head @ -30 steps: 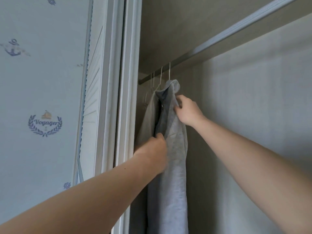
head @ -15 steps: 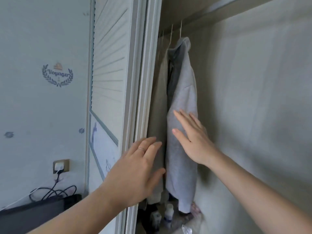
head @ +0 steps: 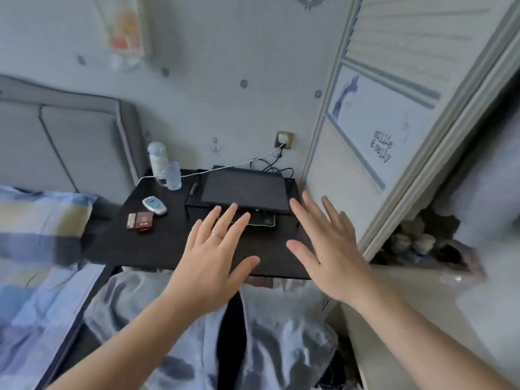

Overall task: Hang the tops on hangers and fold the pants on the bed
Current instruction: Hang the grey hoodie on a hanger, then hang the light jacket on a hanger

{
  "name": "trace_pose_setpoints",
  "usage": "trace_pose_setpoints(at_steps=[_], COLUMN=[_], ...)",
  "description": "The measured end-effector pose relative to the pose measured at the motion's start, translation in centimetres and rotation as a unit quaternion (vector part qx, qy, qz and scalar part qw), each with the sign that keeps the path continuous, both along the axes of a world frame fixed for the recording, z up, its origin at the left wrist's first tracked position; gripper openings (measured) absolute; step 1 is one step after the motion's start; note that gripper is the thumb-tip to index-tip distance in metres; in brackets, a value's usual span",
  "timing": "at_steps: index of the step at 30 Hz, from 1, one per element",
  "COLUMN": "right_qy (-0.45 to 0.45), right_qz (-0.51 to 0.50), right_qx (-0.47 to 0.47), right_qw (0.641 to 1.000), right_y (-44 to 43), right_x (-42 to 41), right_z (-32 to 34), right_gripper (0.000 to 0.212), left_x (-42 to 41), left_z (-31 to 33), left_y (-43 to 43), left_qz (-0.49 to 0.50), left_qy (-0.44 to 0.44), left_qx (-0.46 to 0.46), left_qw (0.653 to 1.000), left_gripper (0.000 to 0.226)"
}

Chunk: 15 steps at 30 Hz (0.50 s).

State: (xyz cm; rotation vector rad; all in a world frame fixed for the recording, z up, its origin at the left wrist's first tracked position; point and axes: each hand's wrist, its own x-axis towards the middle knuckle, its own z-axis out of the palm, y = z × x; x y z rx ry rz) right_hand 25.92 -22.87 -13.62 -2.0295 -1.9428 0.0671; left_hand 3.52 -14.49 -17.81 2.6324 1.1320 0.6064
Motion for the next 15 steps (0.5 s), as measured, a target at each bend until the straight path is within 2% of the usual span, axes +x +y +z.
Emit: trace_pose_setpoints(at_steps=[6, 12, 15], right_qy=[0.053, 0.091, 0.075], right_qz=[0.138, 0.286, 0.342], right_qx=[-0.067, -0.138, -0.168], right_qw=[0.987, 0.944, 0.922], right_y=[2.1, 3.8, 4.4], right_x=[-15.8, -30.0, -35.8], right_z=[-7.1, -11.8, -13.2], right_gripper=[0.068, 0.063, 0.066], left_x=[-16.3, -30.2, -35.5], left_z=[-5.4, -9.3, -10.5], left_y=[-3.4, -9.0, -12.0], left_qz=[0.183, 0.37, 0.445], left_qy=[0.03, 0.035, 0.034], left_qx=[-0.091, -0.154, -0.182], left_qw=[0.978, 0.916, 0.876], left_gripper=[0.087, 0.094, 0.099])
